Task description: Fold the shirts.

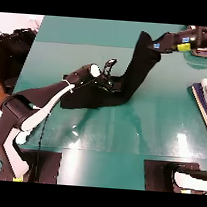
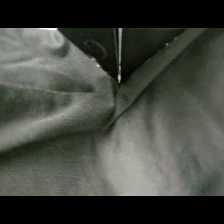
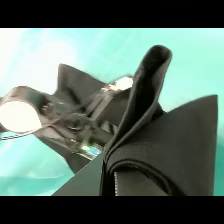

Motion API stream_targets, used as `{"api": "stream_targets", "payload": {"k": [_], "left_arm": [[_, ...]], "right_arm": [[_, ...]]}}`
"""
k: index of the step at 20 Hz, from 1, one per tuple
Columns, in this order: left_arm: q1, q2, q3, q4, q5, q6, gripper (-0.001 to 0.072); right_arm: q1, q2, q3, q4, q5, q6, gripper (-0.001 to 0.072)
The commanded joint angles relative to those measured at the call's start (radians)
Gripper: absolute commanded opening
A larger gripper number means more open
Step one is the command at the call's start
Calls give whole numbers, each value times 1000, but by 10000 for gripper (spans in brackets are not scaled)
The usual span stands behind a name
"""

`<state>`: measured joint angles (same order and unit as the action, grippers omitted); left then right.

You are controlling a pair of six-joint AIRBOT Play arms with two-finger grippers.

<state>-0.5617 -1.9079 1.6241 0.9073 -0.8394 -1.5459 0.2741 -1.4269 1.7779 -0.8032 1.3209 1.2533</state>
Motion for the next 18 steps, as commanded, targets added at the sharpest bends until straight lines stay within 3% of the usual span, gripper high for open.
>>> {"api": "stream_targets", "payload": {"k": [1, 4, 9, 10, 11, 12, 13, 16, 18], "left_arm": [[72, 36, 18, 37, -87, -21, 27], [208, 172, 23, 174, -158, -21, 27], [463, 470, 23, 387, -252, -18, 28], [501, 515, 23, 412, -259, -18, 28], [535, 554, 23, 426, -262, -18, 29], [566, 588, 23, 430, -262, -18, 29], [591, 614, 23, 429, -263, -18, 28], [615, 642, 23, 439, -289, -16, 29], [614, 641, 18, 436, -317, -16, 28]], "right_arm": [[97, -3, 10, 0, -83, 1, 22], [210, -33, 10, 10, -172, -3, 23], [480, -215, 10, 264, -420, -160, 30], [532, -261, 10, 293, -465, -215, 203], [574, -299, 10, 309, -499, -243, 477], [600, -328, 10, 311, -511, -245, 599], [611, -346, 10, 304, -495, -245, 591], [561, -339, 9, 220, -361, -210, 430], [492, -301, -32, 132, -277, -187, 430]]}}
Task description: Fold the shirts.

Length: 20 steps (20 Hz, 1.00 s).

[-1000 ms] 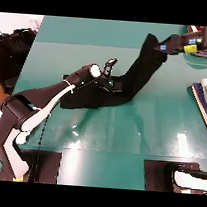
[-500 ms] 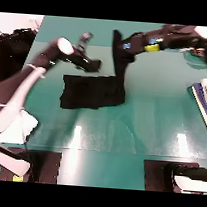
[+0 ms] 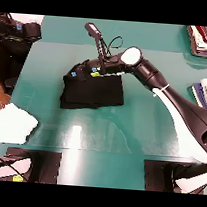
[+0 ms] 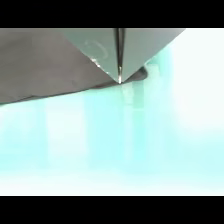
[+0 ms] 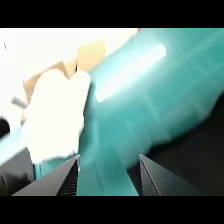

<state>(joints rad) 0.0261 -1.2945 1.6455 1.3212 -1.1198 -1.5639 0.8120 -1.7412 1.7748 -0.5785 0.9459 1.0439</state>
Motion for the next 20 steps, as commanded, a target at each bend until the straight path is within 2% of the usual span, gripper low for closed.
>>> {"api": "stream_targets", "payload": {"k": [1, 4, 6, 7, 8, 9, 14, 18, 19, 20], "left_arm": [[26, 27, -5, 22, -43, 1, 28], [26, 26, -7, 17, -43, 1, 28], [26, 26, -7, 9, -39, 1, 29], [26, 26, -7, 3, -32, 1, 29], [23, 26, -7, 3, -24, 1, 29], [23, 26, -7, 2, -22, 0, 29], [23, 21, -8, -2, -17, 0, 29], [23, 19, -8, -15, -18, 1, 29], [23, 19, -8, -19, -19, 1, 29], [23, 19, -8, -20, -20, 1, 29]], "right_arm": [[-92, 43, -77, -142, 122, 50, 430], [-253, 135, -268, -245, 147, 127, 430], [-377, 177, -398, -251, 147, 149, 436], [-431, 185, -443, -251, 147, 155, 499], [-480, 183, -478, -242, 150, 160, 618], [-522, 183, -511, -212, 146, 160, 636], [-583, 88, -539, -87, 183, 159, 622], [-497, -81, -394, -9, 244, 160, 617], [-470, -119, -356, 20, 249, 160, 577], [-443, -155, -320, 42, 252, 160, 573]]}}
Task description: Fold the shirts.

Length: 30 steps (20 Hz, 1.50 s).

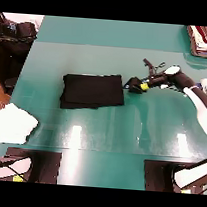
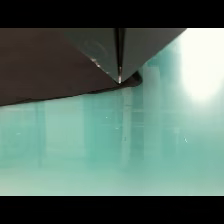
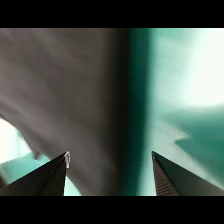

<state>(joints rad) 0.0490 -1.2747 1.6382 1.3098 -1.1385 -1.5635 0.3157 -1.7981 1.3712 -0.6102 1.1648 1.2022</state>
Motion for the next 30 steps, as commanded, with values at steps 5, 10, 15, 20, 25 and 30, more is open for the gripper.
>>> {"api": "stream_targets", "payload": {"k": [5, 10, 15, 20, 25, 30], "left_arm": [[0, -1, 0, -13, -26, 0, 29], [-49, -1, -3, -74, -3, 0, 27], [-264, -3, -2, -74, 106, 0, 28], [-414, -16, -2, -73, 234, 0, 28], [-479, -34, -2, -74, 273, -6, 28], [-486, -47, -3, -91, 280, -37, 28]], "right_arm": [[167, -236, 254, 118, 45, 28, 415], [165, -230, 363, 111, 14, 21, 23], [-27, -105, 389, 58, 18, 40, 23], [-377, 94, 388, -206, 85, 56, 23], [-748, 193, 389, -229, 68, 56, 23], [-956, 166, 389, -219, 80, 58, 22]]}}
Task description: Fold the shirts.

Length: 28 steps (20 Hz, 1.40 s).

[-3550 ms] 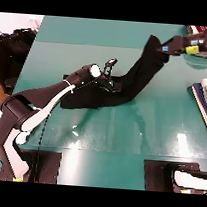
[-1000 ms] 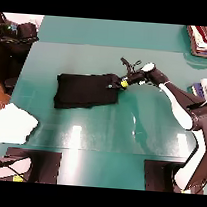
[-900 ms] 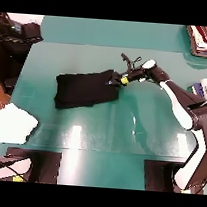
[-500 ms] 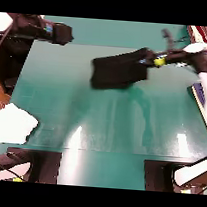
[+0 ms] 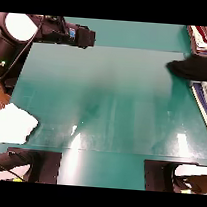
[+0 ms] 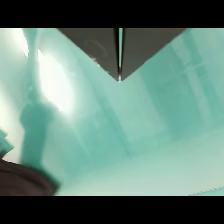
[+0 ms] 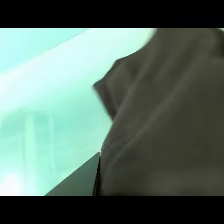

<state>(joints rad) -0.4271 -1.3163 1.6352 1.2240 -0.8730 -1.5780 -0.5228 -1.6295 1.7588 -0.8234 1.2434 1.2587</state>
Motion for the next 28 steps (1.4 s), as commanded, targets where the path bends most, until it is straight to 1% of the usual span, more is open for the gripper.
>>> {"api": "stream_targets", "payload": {"k": [1, 2, 4, 6, 10, 12, 15, 17, 20, 23, 24, 25, 26, 27, 28], "left_arm": [[-10, -5, 0, -5, 19, -23, 28], [-10, -5, 0, -5, 23, -23, 28], [-10, -5, 0, -6, 26, -23, 28], [-10, -5, 0, -6, 26, -23, 28], [-10, -5, 0, -6, 22, -23, 29], [-10, -5, 0, -6, 8, -22, 29], [-10, -5, 0, -5, -9, -19, 29], [-10, -5, 0, -5, -9, -19, 29], [-10, -5, -1, -5, -10, -18, 29], [-10, -5, -1, -5, -15, -9, 29], [-10, -5, -1, -4, -21, -5, 29], [-10, -5, -1, -4, -29, 3, 29], [-10, -5, -2, -4, -35, 8, 29], [-10, -5, -2, -4, -39, 8, 28], [-10, -5, -2, -4, -40, 8, 29]], "right_arm": [[-132, -3, 1, -6, -10, 2, 23], [-143, -2, 7, 5, -24, 2, 23], [-162, -2, 53, 76, -32, 6, 22], [-165, -2, 141, 121, -29, 9, 22], [-165, 9, 296, 113, 21, 50, 22], [-182, 43, 269, 113, 25, 51, 22], [-241, 114, 149, 110, 56, 51, 22], [-294, 165, 68, 37, 83, 50, 23], [-389, 251, -58, -142, 107, 50, 23], [-484, 320, -183, -253, 130, 51, 24], [-513, 337, -225, -272, 138, 50, 76], [-542, 352, -267, -285, 143, 50, 290], [-568, 363, -305, -287, 145, 50, 458], [-593, 372, -340, -286, 150, 50, 512], [-604, 382, -364, -281, 157, 50, 512]]}}
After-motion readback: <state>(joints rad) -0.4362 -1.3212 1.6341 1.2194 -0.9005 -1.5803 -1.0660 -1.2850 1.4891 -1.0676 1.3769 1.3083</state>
